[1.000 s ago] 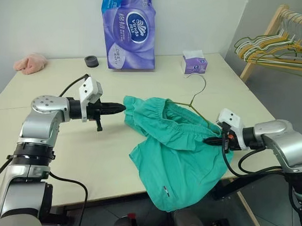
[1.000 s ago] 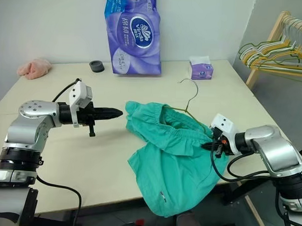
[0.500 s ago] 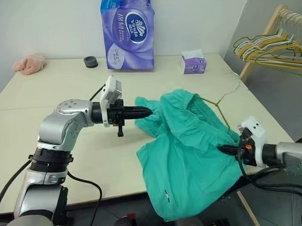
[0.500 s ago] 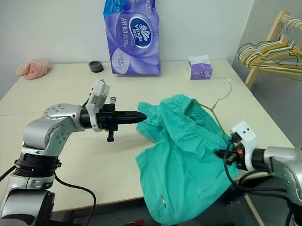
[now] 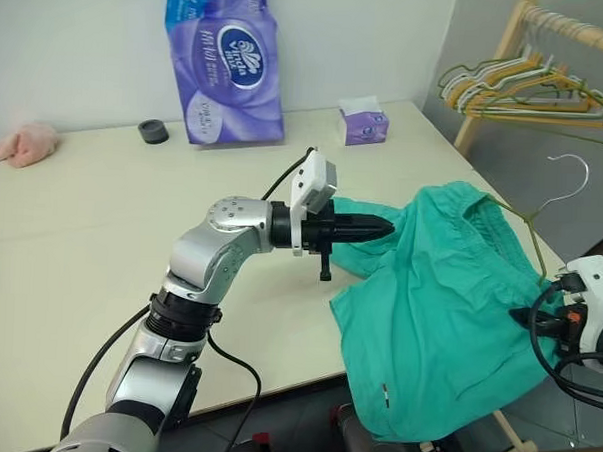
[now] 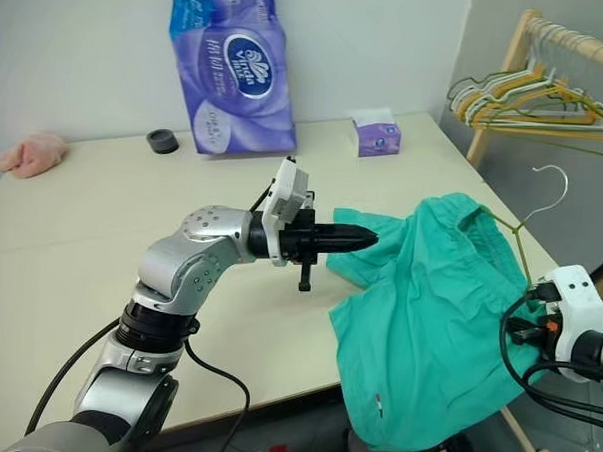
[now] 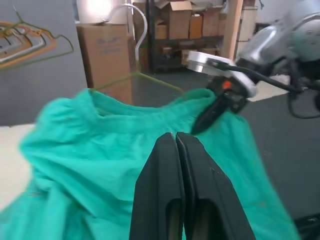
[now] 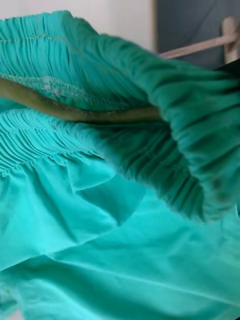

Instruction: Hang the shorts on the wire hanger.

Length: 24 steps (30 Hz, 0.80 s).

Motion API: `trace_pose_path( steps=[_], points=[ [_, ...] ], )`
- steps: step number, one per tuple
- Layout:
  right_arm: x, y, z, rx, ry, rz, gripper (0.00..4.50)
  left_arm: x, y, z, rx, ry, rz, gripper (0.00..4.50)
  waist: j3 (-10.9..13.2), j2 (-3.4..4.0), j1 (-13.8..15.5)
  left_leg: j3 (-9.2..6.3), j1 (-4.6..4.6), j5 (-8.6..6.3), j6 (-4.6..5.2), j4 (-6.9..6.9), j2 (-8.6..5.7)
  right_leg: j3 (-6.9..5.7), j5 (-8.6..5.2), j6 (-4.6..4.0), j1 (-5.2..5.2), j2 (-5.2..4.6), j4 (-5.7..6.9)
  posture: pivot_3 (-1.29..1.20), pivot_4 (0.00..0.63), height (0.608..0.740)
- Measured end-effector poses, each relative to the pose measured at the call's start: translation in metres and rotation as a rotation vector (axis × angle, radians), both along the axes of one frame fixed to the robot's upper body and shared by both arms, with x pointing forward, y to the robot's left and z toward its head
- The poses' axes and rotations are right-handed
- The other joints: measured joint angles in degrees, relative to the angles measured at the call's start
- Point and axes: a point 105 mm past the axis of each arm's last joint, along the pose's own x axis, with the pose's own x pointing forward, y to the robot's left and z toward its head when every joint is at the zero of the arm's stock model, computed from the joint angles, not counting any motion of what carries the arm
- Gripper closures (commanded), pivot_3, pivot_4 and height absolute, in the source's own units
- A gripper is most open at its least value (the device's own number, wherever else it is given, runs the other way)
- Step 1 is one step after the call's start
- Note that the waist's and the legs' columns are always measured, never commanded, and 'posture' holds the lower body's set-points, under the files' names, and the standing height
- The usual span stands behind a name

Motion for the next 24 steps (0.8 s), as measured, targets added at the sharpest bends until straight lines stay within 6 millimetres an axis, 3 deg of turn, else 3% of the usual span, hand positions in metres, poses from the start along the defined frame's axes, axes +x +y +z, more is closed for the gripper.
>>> trace_pose_path(
  steps=[2, 5, 11, 16, 20, 24],
  points=[
    [0.003, -0.011, 0.010, -0.018, -0.033, -0.049, 4.50, 0.002, -0.013, 0.005, -0.010, -0.071, 0.021, 4.46, 0.0, 0.00, -0.8, 0.10, 0.01, -0.08, 0.11, 0.00, -0.02, 0.09, -0.03, 0.05, 0.04, -0.02, -0.08, -0.51, 0.129, 0.740],
    [0.008, -0.018, 0.019, -0.034, -0.074, -0.088, 4.50, 0.004, -0.028, 0.008, -0.032, -0.100, 0.026, 3.87, 0.0, 0.00, -2.1, 0.12, -0.02, -0.22, 0.31, 0.00, -0.01, 0.11, -0.06, 0.09, 0.08, -0.01, -0.18, -0.51, 0.129, 0.740],
    [0.011, -0.026, 0.020, -0.041, -0.070, -0.130, 4.50, 0.003, -0.039, 0.008, -0.020, -0.060, -0.013, 2.11, 0.1, 0.15, -3.7, 0.12, -0.03, -0.29, 0.44, -0.06, -0.05, 0.20, -0.23, 0.21, 0.08, 0.00, -0.15, -0.53, 0.127, 0.740],
    [0.011, -0.039, 0.034, -0.087, -0.073, -0.160, 4.50, 0.009, -0.051, 0.021, -0.008, -0.059, -0.024, 0.64, 0.2, 0.22, -4.0, 0.14, 0.08, -0.32, 0.43, -0.06, -0.10, 0.21, -0.27, 0.27, 0.09, -0.03, -0.21, -0.54, 0.126, 0.740],
    [0.016, -0.060, 0.056, -0.108, -0.103, -0.237, 4.50, 0.017, -0.061, 0.036, -0.002, -0.128, 0.002, 0.64, 0.2, 0.24, -5.0, 0.20, 0.06, -0.38, 0.45, -0.11, -0.12, 0.26, -0.30, 0.32, 0.09, -0.06, -0.31, -0.54, 0.127, 0.740],
    [0.021, -0.084, 0.076, -0.084, -0.148, -0.351, 4.50, 0.018, -0.070, 0.037, 0.016, -0.161, -0.010, 0.64, 0.2, 0.19, -5.9, 0.45, 0.20, -0.38, 0.45, -0.53, -0.13, 0.38, -0.31, 0.34, 0.13, -0.07, -0.40, -0.53, 0.130, 0.740]
  ],
)
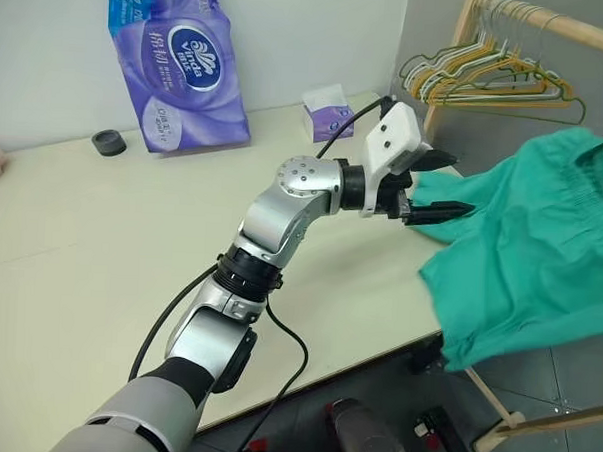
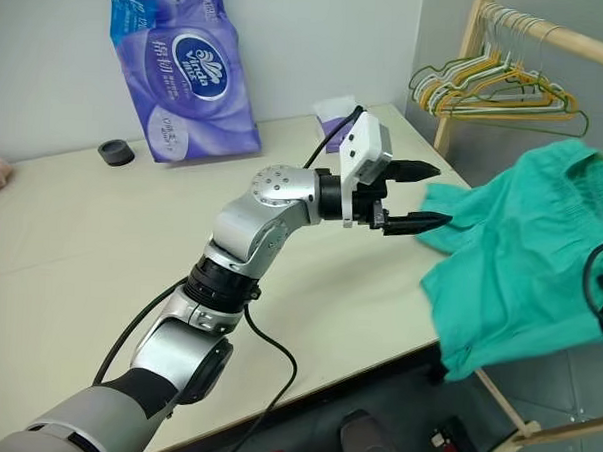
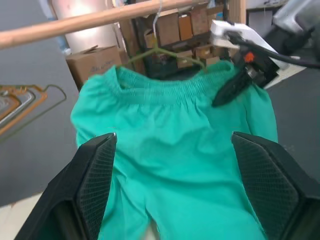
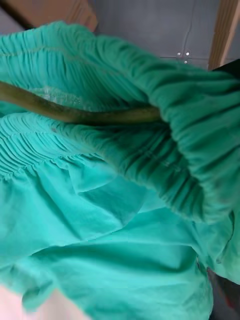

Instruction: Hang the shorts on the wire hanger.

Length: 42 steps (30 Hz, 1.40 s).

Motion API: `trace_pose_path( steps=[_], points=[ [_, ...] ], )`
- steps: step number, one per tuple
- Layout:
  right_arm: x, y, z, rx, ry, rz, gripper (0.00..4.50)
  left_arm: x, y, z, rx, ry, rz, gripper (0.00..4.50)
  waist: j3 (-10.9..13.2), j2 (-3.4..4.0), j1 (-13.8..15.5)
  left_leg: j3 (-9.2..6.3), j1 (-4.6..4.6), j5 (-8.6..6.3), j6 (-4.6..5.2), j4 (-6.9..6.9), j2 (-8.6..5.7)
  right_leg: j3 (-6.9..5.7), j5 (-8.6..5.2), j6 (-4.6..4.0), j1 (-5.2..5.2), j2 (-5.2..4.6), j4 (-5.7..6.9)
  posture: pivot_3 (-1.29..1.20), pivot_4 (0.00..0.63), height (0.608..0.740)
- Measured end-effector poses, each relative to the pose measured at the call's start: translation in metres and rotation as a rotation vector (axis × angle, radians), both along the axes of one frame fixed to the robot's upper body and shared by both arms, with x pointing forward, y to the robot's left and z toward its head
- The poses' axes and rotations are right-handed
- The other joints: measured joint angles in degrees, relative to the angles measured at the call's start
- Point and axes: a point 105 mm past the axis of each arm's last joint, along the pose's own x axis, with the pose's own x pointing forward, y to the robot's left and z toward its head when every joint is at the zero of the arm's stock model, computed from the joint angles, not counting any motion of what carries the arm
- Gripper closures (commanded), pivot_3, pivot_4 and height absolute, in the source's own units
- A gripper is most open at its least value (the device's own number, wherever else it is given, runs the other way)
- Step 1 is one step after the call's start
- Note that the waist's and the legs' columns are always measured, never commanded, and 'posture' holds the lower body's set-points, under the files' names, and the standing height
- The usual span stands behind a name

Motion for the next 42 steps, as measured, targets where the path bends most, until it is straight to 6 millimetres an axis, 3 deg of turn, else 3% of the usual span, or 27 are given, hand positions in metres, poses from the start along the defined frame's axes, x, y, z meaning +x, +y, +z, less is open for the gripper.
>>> trace_pose_path(
  steps=[6, 12, 18, 22, 36, 42],
  points=[
    [0.023, -0.028, 0.023, 0.069, -0.056, -0.117, 4.50, -0.003, -0.023, 0.014, -0.009, -0.044, -0.027, 0.64, 0.7, 0.07, -1.1, 0.41, 0.42, 0.00, 0.00, -0.34, -0.04, 0.61, -0.04, 0.07, 0.05, -0.02, -0.02, -0.51, 0.142, 0.740],
    [0.049, -0.052, 0.031, 0.083, -0.059, -0.195, 4.50, 0.004, -0.028, 0.014, -0.007, -0.074, 0.005, 0.64, 1.4, 0.27, -2.4, 0.91, 0.66, -0.01, -0.01, -0.39, -0.07, 1.18, -0.09, 0.18, 0.05, -0.04, 0.04, -0.48, 0.152, 0.740],
    [0.064, -0.081, 0.023, 0.050, -0.003, -0.271, 4.50, 0.003, -0.030, 0.015, -0.011, -0.082, 0.008, 0.64, 2.3, 0.46, -2.3, 1.30, 0.81, -0.02, -0.03, -0.41, -0.08, 1.41, -0.11, 0.27, 0.05, -0.10, 0.11, -0.44, 0.162, 0.740],
    [0.064, -0.085, 0.012, 0.037, 0.074, -0.253, 4.50, 0.004, -0.030, 0.016, -0.016, -0.082, 0.019, 0.64, 2.6, 0.43, -2.2, 1.35, 0.84, -0.03, -0.08, -0.40, -0.09, 1.42, -0.10, 0.30, 0.05, -0.14, 0.14, -0.43, 0.169, 0.740],
    [0.069, -0.085, 0.010, 0.065, 0.067, -0.228, 4.50, -0.010, -0.038, 0.023, -0.016, -0.008, -0.083, 0.64, 2.7, 0.35, -2.1, 1.40, 0.86, -0.15, -0.33, -0.35, -0.09, 1.42, -0.11, 0.41, 0.06, -0.15, 0.14, -0.43, 0.166, 0.740],
    [0.073, -0.078, 0.017, 0.150, 0.012, -0.236, 2.76, -0.013, -0.042, 0.027, -0.019, -0.032, -0.104, 0.60, 2.7, 0.36, -2.2, 1.44, 0.91, -0.15, -0.35, -0.37, -0.09, 1.43, -0.11, 0.42, 0.06, -0.14, 0.16, -0.43, 0.161, 0.740]
  ],
)
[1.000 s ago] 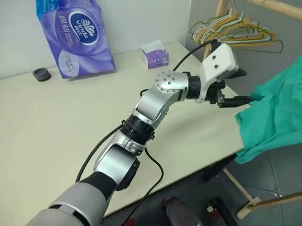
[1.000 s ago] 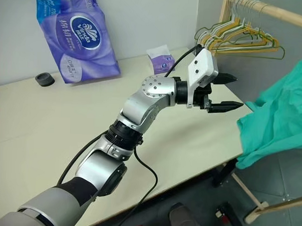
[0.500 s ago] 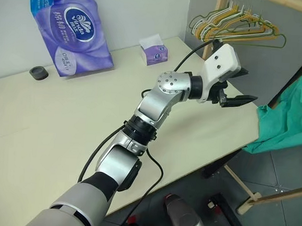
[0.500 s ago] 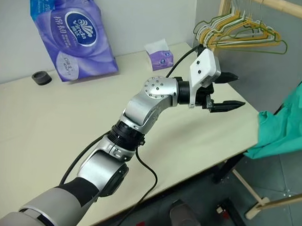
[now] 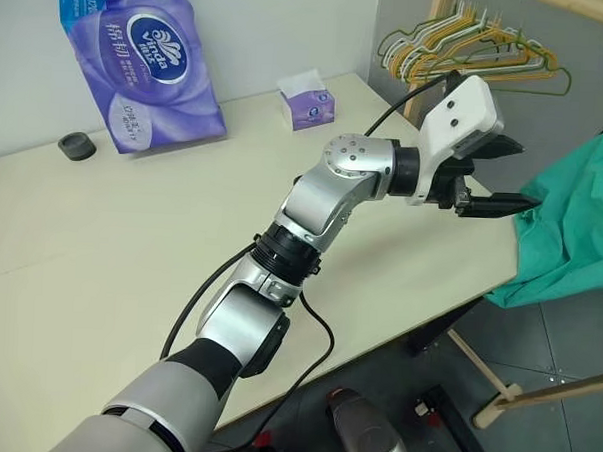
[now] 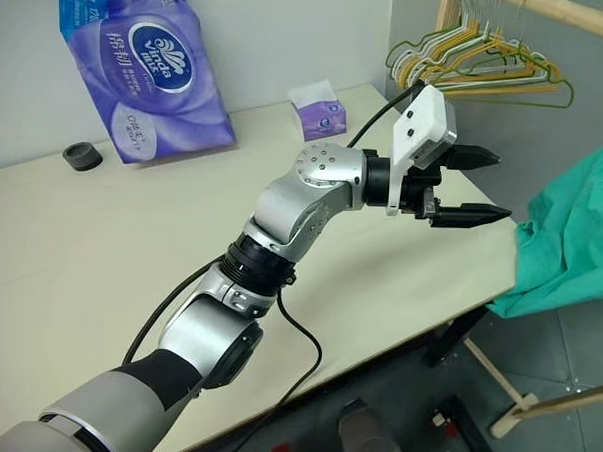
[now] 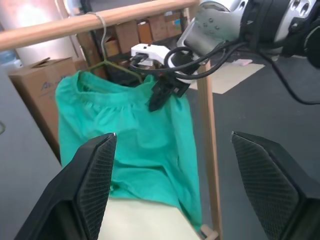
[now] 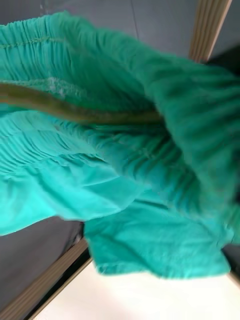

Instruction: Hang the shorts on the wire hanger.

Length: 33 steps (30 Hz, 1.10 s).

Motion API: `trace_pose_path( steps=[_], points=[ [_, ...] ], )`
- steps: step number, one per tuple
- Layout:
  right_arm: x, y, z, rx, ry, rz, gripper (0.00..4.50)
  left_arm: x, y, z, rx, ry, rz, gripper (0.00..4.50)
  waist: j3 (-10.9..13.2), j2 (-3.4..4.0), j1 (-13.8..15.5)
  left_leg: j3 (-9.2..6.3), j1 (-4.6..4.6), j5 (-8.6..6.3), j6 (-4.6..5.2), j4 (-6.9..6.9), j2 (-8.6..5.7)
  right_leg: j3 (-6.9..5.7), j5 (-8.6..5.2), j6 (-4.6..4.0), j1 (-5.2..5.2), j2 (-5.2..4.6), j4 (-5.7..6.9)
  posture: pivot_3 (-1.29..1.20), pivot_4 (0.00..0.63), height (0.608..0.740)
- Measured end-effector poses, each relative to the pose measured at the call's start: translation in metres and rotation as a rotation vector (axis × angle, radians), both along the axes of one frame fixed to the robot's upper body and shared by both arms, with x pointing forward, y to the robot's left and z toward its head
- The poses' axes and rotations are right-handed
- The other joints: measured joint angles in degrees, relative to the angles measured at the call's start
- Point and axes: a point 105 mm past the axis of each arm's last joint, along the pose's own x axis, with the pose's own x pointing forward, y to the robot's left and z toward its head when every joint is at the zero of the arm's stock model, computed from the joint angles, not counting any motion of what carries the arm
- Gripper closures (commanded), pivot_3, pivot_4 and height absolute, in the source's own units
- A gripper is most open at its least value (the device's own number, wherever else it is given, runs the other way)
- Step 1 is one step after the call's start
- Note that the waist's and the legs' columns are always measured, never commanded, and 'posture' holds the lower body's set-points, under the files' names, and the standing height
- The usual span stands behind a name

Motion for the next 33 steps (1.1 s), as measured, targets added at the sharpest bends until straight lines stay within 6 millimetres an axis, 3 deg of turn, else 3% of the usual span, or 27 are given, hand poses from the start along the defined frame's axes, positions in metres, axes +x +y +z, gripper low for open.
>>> trace_pose_path(
  steps=[4, 8, 15, 18, 21, 26, 30, 33],
  points=[
    [0.001, 0.007, 0.013, 0.058, -0.055, -0.005, 1.33, 0.000, -0.001, 0.000, 0.001, -0.015, -0.001, 0.60, 0.0, 0.06, 0.0, 0.02, 0.00, -0.02, -0.01, 0.00, -0.01, 0.01, -0.01, 0.02, 0.00, -0.01, 0.01, -0.44, 0.154, 0.740],
    [0.000, 0.015, 0.041, 0.043, -0.140, 0.006, 0.02, -0.002, -0.002, -0.001, 0.002, -0.017, -0.015, 0.60, -0.1, 0.14, 0.1, 0.01, 0.00, -0.07, -0.10, 0.01, -0.01, 0.01, -0.04, 0.07, 0.00, -0.01, 0.00, -0.46, 0.148, 0.740],
    [-0.009, 0.011, 0.076, -0.109, -0.240, -0.077, 0.02, -0.003, -0.004, -0.003, 0.010, -0.013, -0.027, 0.60, -0.1, 0.17, 0.0, 0.06, 0.00, -0.11, -0.16, 0.04, -0.02, 0.04, -0.08, 0.14, -0.01, -0.03, 0.00, -0.47, 0.145, 0.740],
    [-0.011, 0.012, 0.095, -0.263, -0.299, -0.119, 0.02, -0.004, -0.004, -0.006, 0.021, -0.006, -0.043, 0.60, -0.1, 0.19, -0.1, 0.07, 0.00, -0.12, -0.17, 0.04, -0.02, 0.06, -0.10, 0.17, -0.02, -0.02, 0.02, -0.47, 0.140, 0.740],
    [-0.006, 0.029, 0.118, -0.457, -0.393, -0.089, 0.02, -0.005, -0.004, -0.011, 0.047, 0.010, -0.065, 0.60, -0.2, 0.27, -0.3, 0.12, 0.04, -0.11, -0.19, 0.05, -0.02, 0.10, -0.11, 0.19, -0.02, -0.01, 0.08, -0.46, 0.137, 0.740],
    [0.005, 0.081, 0.139, -0.672, -0.566, 0.072, 0.02, -0.002, 0.003, -0.023, 0.095, 0.021, -0.072, 0.60, -0.2, 0.33, -0.3, 0.10, 0.03, -0.11, -0.20, 0.11, -0.01, 0.09, -0.11, 0.21, -0.01, -0.02, 0.10, -0.44, 0.130, 0.740],
    [0.018, 0.135, 0.119, -0.680, -0.673, 0.278, 0.02, 0.019, 0.028, -0.048, 0.139, 0.051, 0.050, 0.60, -0.2, 0.31, -0.4, 0.00, 0.03, -0.11, -0.21, 0.14, 0.04, 0.06, -0.11, 0.20, -0.01, 0.01, 0.18, -0.42, 0.123, 0.740],
    [0.026, 0.177, 0.072, -0.596, -0.683, 0.466, 0.02, 0.040, 0.067, -0.070, 0.156, 0.069, 0.240, 0.60, -0.3, 0.28, -0.3, -0.14, -0.01, -0.10, -0.23, 0.19, 0.08, 0.06, 0.05, -0.07, -0.01, 0.00, 0.25, -0.38, 0.117, 0.740]
  ],
)
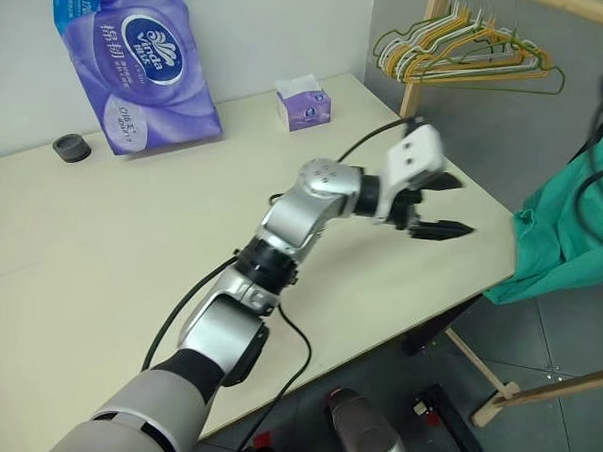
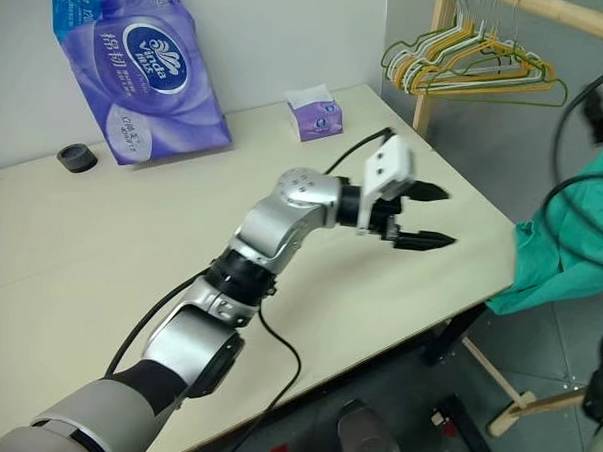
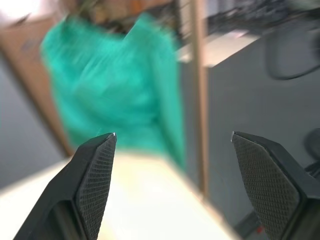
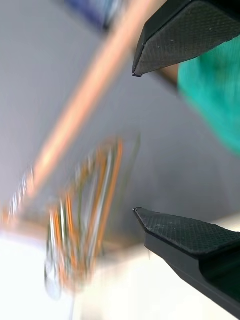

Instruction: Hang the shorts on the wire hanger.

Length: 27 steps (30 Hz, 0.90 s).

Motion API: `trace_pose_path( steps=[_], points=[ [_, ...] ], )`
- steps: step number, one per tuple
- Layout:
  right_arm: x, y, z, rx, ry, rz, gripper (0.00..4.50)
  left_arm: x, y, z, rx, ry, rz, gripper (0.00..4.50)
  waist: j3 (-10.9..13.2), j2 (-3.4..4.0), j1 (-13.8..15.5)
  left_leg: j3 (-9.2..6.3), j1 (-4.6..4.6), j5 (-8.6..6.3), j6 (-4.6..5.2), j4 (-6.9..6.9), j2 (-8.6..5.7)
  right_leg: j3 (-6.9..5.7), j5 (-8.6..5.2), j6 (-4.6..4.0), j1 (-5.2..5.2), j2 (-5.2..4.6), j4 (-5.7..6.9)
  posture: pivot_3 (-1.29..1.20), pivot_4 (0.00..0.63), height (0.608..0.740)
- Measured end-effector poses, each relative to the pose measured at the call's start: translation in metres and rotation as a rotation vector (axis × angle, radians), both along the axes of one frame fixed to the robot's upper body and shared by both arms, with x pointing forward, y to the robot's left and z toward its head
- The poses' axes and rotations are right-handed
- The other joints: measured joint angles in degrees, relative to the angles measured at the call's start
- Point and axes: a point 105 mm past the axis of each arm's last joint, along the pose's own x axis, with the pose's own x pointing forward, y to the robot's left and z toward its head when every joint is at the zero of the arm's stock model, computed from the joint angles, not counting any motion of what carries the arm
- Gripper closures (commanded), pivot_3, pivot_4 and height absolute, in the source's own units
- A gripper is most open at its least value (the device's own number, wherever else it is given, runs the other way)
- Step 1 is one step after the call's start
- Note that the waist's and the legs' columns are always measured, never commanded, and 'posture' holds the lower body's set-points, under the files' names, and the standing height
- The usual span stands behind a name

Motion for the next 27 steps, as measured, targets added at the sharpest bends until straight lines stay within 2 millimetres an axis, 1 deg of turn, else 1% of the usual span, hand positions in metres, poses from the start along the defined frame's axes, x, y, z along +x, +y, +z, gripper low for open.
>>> trace_pose_path(
  steps=[2, 3, 4, 5, 6, 7, 9, 11, 12, 14, 16, 18, 19, 21, 23, 27],
  points=[
    [0.003, 0.037, -0.041, 0.006, 0.066, 0.160, 0.02, 0.015, 0.042, -0.018, 0.013, 0.004, 0.186, 0.60, 0.0, -0.04, 0.1, -0.11, -0.01, 0.00, 0.00, 0.00, 0.01, -0.04, 0.02, -0.04, -0.02, 0.01, 0.08, -0.35, 0.112, 0.740],
    [0.003, 0.051, -0.054, 0.012, 0.076, 0.212, 0.02, 0.019, 0.059, -0.024, 0.011, 0.008, 0.258, 0.60, -0.1, -0.06, 0.2, -0.12, 0.00, -0.01, 0.01, 0.03, 0.03, -0.04, 0.03, -0.05, -0.02, 0.01, 0.08, -0.32, 0.109, 0.740],
    [0.004, 0.071, -0.073, 0.019, 0.089, 0.280, 0.02, 0.023, 0.084, -0.031, -0.001, 0.015, 0.369, 0.60, -0.1, -0.07, 0.3, -0.19, -0.01, -0.01, 0.02, 0.03, 0.04, -0.08, 0.04, -0.06, -0.02, 0.01, 0.10, -0.31, 0.108, 0.740],
    [0.004, 0.085, -0.087, 0.027, 0.102, 0.325, 0.02, 0.028, 0.104, -0.037, -0.017, 0.030, 0.466, 0.60, -0.1, -0.07, 0.7, -0.27, 0.02, -0.01, 0.02, 0.14, 0.02, -0.15, 0.04, -0.07, -0.07, -0.01, 0.13, -0.29, 0.106, 0.740],
    [0.004, 0.096, -0.096, 0.037, 0.105, 0.358, 0.02, 0.030, 0.118, -0.040, -0.035, 0.039, 0.548, 0.60, -0.1, -0.08, 1.5, -0.31, -0.06, -0.01, 0.01, 0.20, -0.06, -0.18, 0.05, -0.07, -0.13, -0.10, 0.14, -0.27, 0.104, 0.740],
    [0.005, 0.107, -0.099, 0.049, 0.087, 0.388, 0.02, 0.032, 0.132, -0.042, -0.066, 0.042, 0.635, 0.60, -0.1, -0.09, 2.5, -0.40, -0.19, -0.01, 0.02, 0.39, -0.14, -0.25, 0.06, -0.06, -0.12, -0.20, 0.15, -0.26, 0.104, 0.740],
    [0.008, 0.125, -0.103, 0.069, 0.058, 0.446, 0.02, 0.028, 0.157, -0.044, -0.127, 0.030, 0.788, 0.60, -0.3, -0.30, 3.9, -0.58, -0.35, -0.05, 0.01, 0.70, -0.20, -0.38, 0.09, -0.03, -0.11, -0.31, 0.16, -0.24, 0.100, 0.740],
    [0.013, 0.143, -0.119, 0.101, 0.074, 0.497, 0.02, 0.020, 0.191, -0.058, -0.164, 0.036, 0.981, 0.60, -0.7, -0.80, 6.1, -0.80, -0.40, -0.09, -0.02, 0.83, -0.22, -0.55, 0.15, -0.03, -0.07, -0.54, 0.17, -0.20, 0.098, 0.740],
    [0.015, 0.147, -0.126, 0.114, 0.088, 0.505, 0.02, 0.018, 0.200, -0.065, -0.168, 0.043, 1.041, 0.60, -0.7, -0.89, 6.7, -0.83, -0.41, -0.09, -0.02, 0.87, -0.22, -0.59, 0.21, -0.04, -0.07, -0.56, 0.16, -0.18, 0.098, 0.740],
    [0.025, 0.167, -0.147, 0.187, 0.134, 0.549, 0.02, 0.003, 0.240, -0.088, -0.132, 0.023, 1.269, 0.60, -1.1, -1.14, 8.6, -1.00, -0.39, -0.09, -0.02, 0.86, -0.25, -0.69, 0.31, -0.11, -0.04, -0.59, 0.16, -0.15, 0.097, 0.740],
    [0.029, 0.180, -0.172, 0.230, 0.206, 0.576, 0.02, -0.010, 0.264, -0.108, -0.099, 0.049, 1.408, 0.60, -1.1, -1.20, 10.8, -1.14, -0.49, -0.08, -0.02, 0.87, -0.25, -0.87, 0.40, -0.23, -0.08, -0.60, 0.17, -0.11, 0.095, 0.740],
    [0.033, 0.190, -0.187, 0.233, 0.235, 0.589, 0.02, -0.017, 0.283, -0.115, -0.132, 0.070, 1.519, 0.60, -1.1, -1.24, 13.5, -1.24, -0.52, -0.06, -0.04, 0.91, -0.26, -1.03, 0.49, -0.32, -0.08, -0.61, 0.16, -0.08, 0.095, 0.740],
    [0.034, 0.195, -0.189, 0.229, 0.235, 0.597, 0.02, -0.020, 0.290, -0.115, -0.142, 0.069, 1.555, 0.60, -1.1, -1.24, 14.8, -1.27, -0.52, -0.04, -0.06, 0.91, -0.26, -1.05, 0.55, -0.35, -0.08, -0.60, 0.16, -0.06, 0.096, 0.740],
    [0.036, 0.202, -0.188, 0.232, 0.215, 0.615, 0.02, -0.022, 0.299, -0.114, -0.164, 0.069, 1.597, 0.60, -1.1, -1.28, 17.3, -1.38, -0.51, 0.01, -0.10, 0.91, -0.27, -1.23, 0.58, -0.39, -0.05, -0.59, 0.16, -0.04, 0.098, 0.740],
    [0.037, 0.206, -0.185, 0.224, 0.196, 0.631, 0.02, -0.023, 0.301, -0.113, -0.179, 0.073, 1.602, 0.60, -1.2, -1.35, 19.3, -1.46, -0.51, 0.04, -0.15, 0.91, -0.26, -1.56, 0.61, -0.44, -0.04, -0.58, 0.15, -0.02, 0.099, 0.740],
    [0.036, 0.209, -0.186, 0.217, 0.187, 0.656, 0.02, -0.016, 0.298, -0.107, -0.199, 0.074, 1.570, 0.60, -1.2, -1.43, 22.6, -1.57, -0.55, 0.09, -0.24, 0.91, -0.22, -1.72, 0.66, -0.52, -0.05, -0.55, 0.14, 0.04, 0.105, 0.740]
  ],
)
